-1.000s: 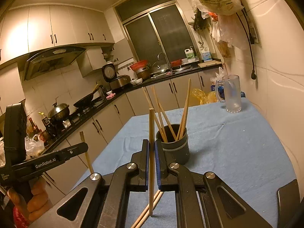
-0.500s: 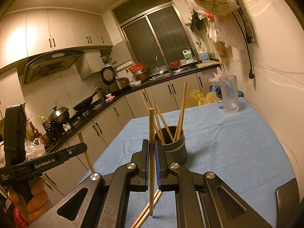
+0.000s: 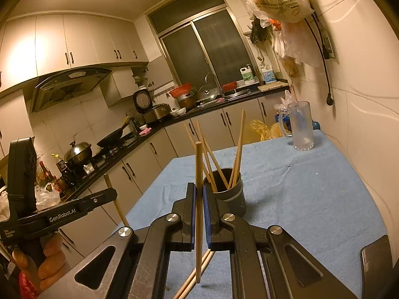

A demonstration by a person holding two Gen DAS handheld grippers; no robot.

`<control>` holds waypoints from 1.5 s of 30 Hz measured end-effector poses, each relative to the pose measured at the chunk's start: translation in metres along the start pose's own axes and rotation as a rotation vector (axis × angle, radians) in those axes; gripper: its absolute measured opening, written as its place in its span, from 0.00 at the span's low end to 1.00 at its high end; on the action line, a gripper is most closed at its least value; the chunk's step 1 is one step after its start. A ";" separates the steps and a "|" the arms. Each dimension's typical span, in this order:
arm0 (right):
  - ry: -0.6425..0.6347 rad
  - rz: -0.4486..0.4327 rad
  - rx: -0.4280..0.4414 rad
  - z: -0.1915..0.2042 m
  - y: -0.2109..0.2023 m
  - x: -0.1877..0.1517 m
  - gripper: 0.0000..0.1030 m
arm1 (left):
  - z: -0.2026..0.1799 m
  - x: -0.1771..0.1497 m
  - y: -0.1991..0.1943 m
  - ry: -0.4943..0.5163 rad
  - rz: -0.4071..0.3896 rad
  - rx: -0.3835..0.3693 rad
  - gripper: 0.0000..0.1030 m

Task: Organize utensils
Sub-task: 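Lift both held chopsticks upright and carry them above the black holder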

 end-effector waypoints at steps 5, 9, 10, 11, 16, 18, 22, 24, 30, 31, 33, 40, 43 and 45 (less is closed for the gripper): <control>0.001 0.000 -0.001 0.000 0.000 0.000 0.06 | 0.000 0.001 0.000 -0.001 0.001 0.001 0.07; -0.001 -0.001 0.000 0.000 0.000 0.000 0.06 | -0.001 0.001 0.000 0.000 0.000 0.001 0.07; -0.002 -0.002 -0.001 0.000 -0.001 0.000 0.06 | 0.000 0.001 0.000 0.000 0.001 0.000 0.07; -0.002 -0.003 0.000 0.002 -0.002 0.001 0.06 | 0.000 0.001 0.000 0.000 0.001 0.001 0.07; -0.001 -0.004 -0.001 0.002 -0.002 0.000 0.06 | -0.001 0.001 0.000 0.001 0.001 0.001 0.07; -0.002 -0.008 -0.001 0.002 -0.003 0.001 0.06 | -0.001 0.001 0.000 0.001 0.001 0.001 0.07; -0.002 -0.015 0.000 0.006 -0.009 0.003 0.06 | -0.001 0.001 0.000 0.001 0.001 0.001 0.07; -0.004 -0.017 0.002 0.007 -0.011 0.005 0.06 | -0.001 0.001 0.000 0.004 0.000 0.003 0.07; -0.004 -0.027 0.007 0.010 -0.015 0.009 0.06 | -0.001 0.003 -0.002 0.010 -0.007 0.006 0.07; -0.004 -0.029 0.007 0.010 -0.016 0.010 0.06 | -0.001 0.003 -0.003 0.010 -0.009 0.008 0.07; -0.004 -0.032 0.009 0.010 -0.018 0.010 0.06 | -0.001 0.003 -0.005 0.010 -0.011 0.010 0.07; -0.008 -0.041 0.012 0.012 -0.023 0.011 0.06 | 0.000 0.003 -0.006 0.012 -0.013 0.014 0.07; -0.006 -0.044 0.013 0.012 -0.024 0.013 0.06 | -0.001 0.003 -0.009 0.016 -0.018 0.017 0.07; -0.005 -0.047 0.014 0.012 -0.025 0.014 0.06 | 0.000 0.004 -0.011 0.019 -0.021 0.018 0.07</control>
Point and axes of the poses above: each gripper's, at about its wrist camera, not at the fingertips, and y roughly the way its jaws point, z to its left, x to its top, the point moved 7 cm from there along y, roughly the way its jaws point, and after that the axes turned 13 degrees about y, right-handed, at the moved point
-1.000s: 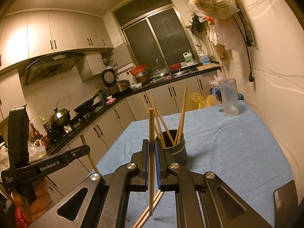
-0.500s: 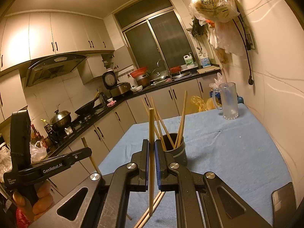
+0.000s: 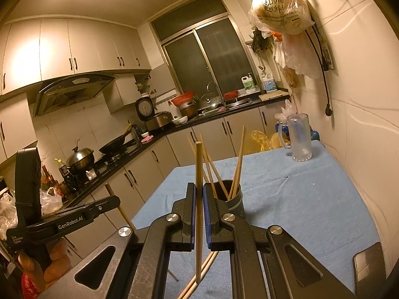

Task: Organize utensils
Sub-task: 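Lift both held chopsticks upright and carry them above the black holder, then lower the chopsticks into the black holder and open both grippers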

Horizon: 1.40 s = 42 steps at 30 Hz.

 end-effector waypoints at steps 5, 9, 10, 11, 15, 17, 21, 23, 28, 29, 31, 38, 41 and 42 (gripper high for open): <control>-0.003 -0.010 -0.001 0.001 -0.003 0.004 0.06 | -0.001 0.001 0.000 0.002 0.000 0.000 0.07; -0.010 -0.028 -0.004 0.001 -0.006 0.011 0.06 | -0.001 0.007 -0.003 0.008 -0.006 0.002 0.07; -0.011 -0.032 -0.004 0.001 -0.006 0.013 0.06 | -0.001 0.010 -0.004 0.011 -0.010 0.001 0.07; -0.011 -0.037 -0.006 0.000 -0.007 0.015 0.06 | -0.001 0.012 -0.004 0.012 -0.011 -0.001 0.07; 0.003 -0.044 -0.011 -0.004 -0.004 0.026 0.06 | -0.001 0.023 -0.004 0.022 -0.022 -0.003 0.07; 0.007 -0.055 -0.016 -0.006 -0.003 0.035 0.06 | -0.001 0.029 -0.003 0.024 -0.023 -0.006 0.07; 0.017 -0.069 -0.019 -0.008 -0.001 0.050 0.06 | 0.000 0.047 -0.001 0.024 -0.037 -0.007 0.07; 0.019 -0.078 -0.026 -0.009 0.002 0.061 0.06 | 0.001 0.060 -0.001 0.020 -0.052 -0.013 0.07; 0.035 -0.113 -0.027 -0.009 0.012 0.091 0.06 | 0.007 0.093 0.002 0.013 -0.088 -0.014 0.07; 0.036 -0.119 -0.026 -0.008 0.013 0.096 0.06 | 0.007 0.099 0.003 0.011 -0.094 -0.013 0.07; 0.037 -0.139 -0.026 -0.008 0.017 0.109 0.06 | 0.007 0.114 0.006 0.012 -0.109 -0.011 0.07; 0.051 -0.165 -0.042 -0.014 0.046 0.141 0.06 | 0.003 0.162 0.016 0.001 -0.159 -0.016 0.07; 0.063 -0.157 -0.053 -0.020 0.062 0.145 0.06 | -0.002 0.175 0.024 -0.012 -0.175 -0.029 0.07; 0.068 -0.152 -0.057 -0.023 0.068 0.145 0.06 | -0.004 0.177 0.029 -0.016 -0.174 -0.037 0.07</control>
Point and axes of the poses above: each gripper's, at about its wrist camera, not at the fingertips, and y roughly the way its jaws point, z to its left, x to its top, the point moved 7 cm from there along y, roughly the way its jaws point, and after that the axes turned 13 degrees about y, right-handed, at the moved point
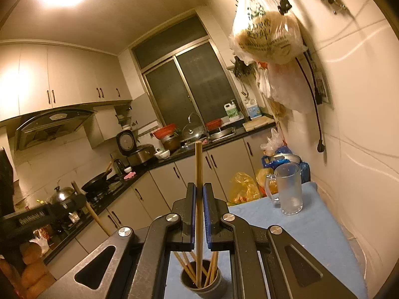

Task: Organize utensils
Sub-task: 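Lower the chopsticks into the black holder and open both grippers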

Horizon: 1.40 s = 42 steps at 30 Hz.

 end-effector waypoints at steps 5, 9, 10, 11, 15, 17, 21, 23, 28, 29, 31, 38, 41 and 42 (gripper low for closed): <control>0.005 0.034 -0.019 -0.011 0.023 -0.009 0.06 | -0.008 -0.012 0.026 -0.001 0.027 -0.009 0.07; 0.005 0.080 -0.040 -0.021 0.043 -0.026 0.06 | -0.006 -0.030 0.053 -0.017 0.077 -0.016 0.07; 0.006 0.091 -0.043 -0.022 0.047 -0.029 0.06 | -0.005 -0.035 0.059 -0.023 0.093 -0.019 0.07; 0.007 0.105 -0.048 -0.024 0.051 -0.033 0.06 | -0.004 -0.040 0.063 -0.027 0.105 -0.019 0.07; -0.003 0.143 -0.057 -0.029 0.061 -0.049 0.06 | 0.002 -0.058 0.078 -0.033 0.140 -0.022 0.07; -0.006 0.165 -0.062 -0.032 0.067 -0.057 0.06 | 0.006 -0.065 0.083 -0.041 0.155 -0.023 0.07; 0.012 0.190 -0.056 -0.034 0.070 -0.064 0.07 | 0.012 -0.073 0.085 -0.047 0.164 -0.029 0.07; 0.019 0.193 -0.052 -0.034 0.070 -0.063 0.07 | 0.015 -0.074 0.083 -0.049 0.162 -0.027 0.07; 0.024 0.191 -0.048 -0.032 0.065 -0.063 0.07 | 0.017 -0.078 0.071 -0.054 0.153 -0.030 0.07; 0.025 0.191 -0.046 -0.031 0.064 -0.062 0.07 | 0.018 -0.079 0.068 -0.054 0.152 -0.030 0.07; 0.024 0.184 -0.041 -0.030 0.057 -0.061 0.08 | 0.019 -0.081 0.061 -0.054 0.149 -0.032 0.07; 0.028 0.214 -0.049 -0.043 0.018 -0.094 0.16 | 0.021 -0.120 0.039 -0.045 0.186 -0.024 0.07; 0.018 0.266 -0.086 -0.062 0.006 -0.131 0.19 | 0.023 -0.153 0.033 -0.050 0.233 -0.030 0.07; 0.016 0.282 -0.094 -0.067 0.004 -0.141 0.19 | 0.023 -0.170 0.032 -0.053 0.257 -0.033 0.07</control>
Point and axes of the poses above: each gripper's, at about its wrist camera, not at the fingertips, and y roughly the way its jaws point, z to its left, x to its top, the point moved 7 cm from there along y, roughly the way its jaws point, and after that the axes turned 13 degrees about y, right-handed, at the moved point
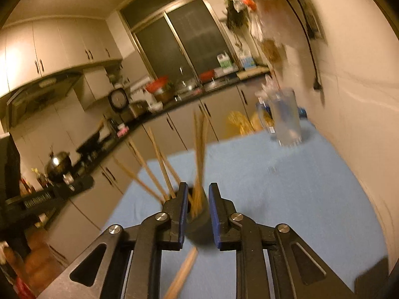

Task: Organize utensils
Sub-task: 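Lower the chopsticks into the black holder and open both grippers, then move both grippers back to the remaining chopsticks on the towel, then grasp a wooden chopstick on the towel with the left gripper while the right gripper grasps another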

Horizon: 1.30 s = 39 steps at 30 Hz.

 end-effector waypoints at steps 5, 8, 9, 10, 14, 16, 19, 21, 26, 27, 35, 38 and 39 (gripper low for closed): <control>0.024 0.094 -0.098 -0.046 0.012 -0.065 0.19 | -0.001 -0.074 0.032 -0.044 0.183 -0.065 0.07; 0.048 0.103 -0.130 -0.065 0.013 -0.076 0.19 | -0.015 -0.105 0.053 -0.011 0.300 -0.129 0.07; 0.050 0.105 -0.140 -0.071 0.013 -0.079 0.19 | -0.018 -0.111 0.056 0.003 0.317 -0.124 0.07; 0.052 0.102 -0.142 -0.075 0.012 -0.079 0.19 | -0.021 -0.113 0.059 0.017 0.326 -0.117 0.08; 0.070 0.103 -0.139 -0.085 0.011 -0.079 0.19 | -0.036 -0.117 0.073 0.081 0.354 -0.121 0.15; 0.097 0.124 -0.116 -0.089 0.014 -0.078 0.19 | -0.044 -0.119 0.081 0.115 0.377 -0.122 0.15; 0.115 0.165 -0.102 -0.090 0.022 -0.084 0.19 | -0.053 -0.122 0.090 0.150 0.401 -0.118 0.15; 0.119 0.183 -0.097 -0.089 0.024 -0.087 0.19 | -0.055 -0.123 0.095 0.161 0.416 -0.117 0.15; 0.152 0.188 -0.074 -0.092 0.023 -0.088 0.19 | -0.063 -0.121 0.107 0.193 0.437 -0.091 0.16; 0.158 0.188 -0.071 -0.093 0.023 -0.088 0.19 | -0.066 -0.121 0.110 0.199 0.442 -0.079 0.16; 0.160 0.199 -0.073 -0.093 0.024 -0.088 0.19 | -0.057 -0.115 0.120 0.134 0.460 0.018 0.14; 0.144 0.209 -0.091 -0.091 0.027 -0.089 0.19 | -0.034 -0.120 0.111 0.043 0.456 0.050 0.11; 0.135 0.213 -0.102 -0.090 0.027 -0.090 0.19 | -0.027 -0.122 0.106 0.013 0.455 0.051 0.10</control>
Point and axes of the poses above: each gripper's, at about its wrist camera, not at the fingertips, and y roughly the way its jaws point, z to its left, x to its top, the point moved 7 cm from there along y, roughly the way its jaws point, and after that the axes turned 13 degrees about y, right-handed, at the moved point
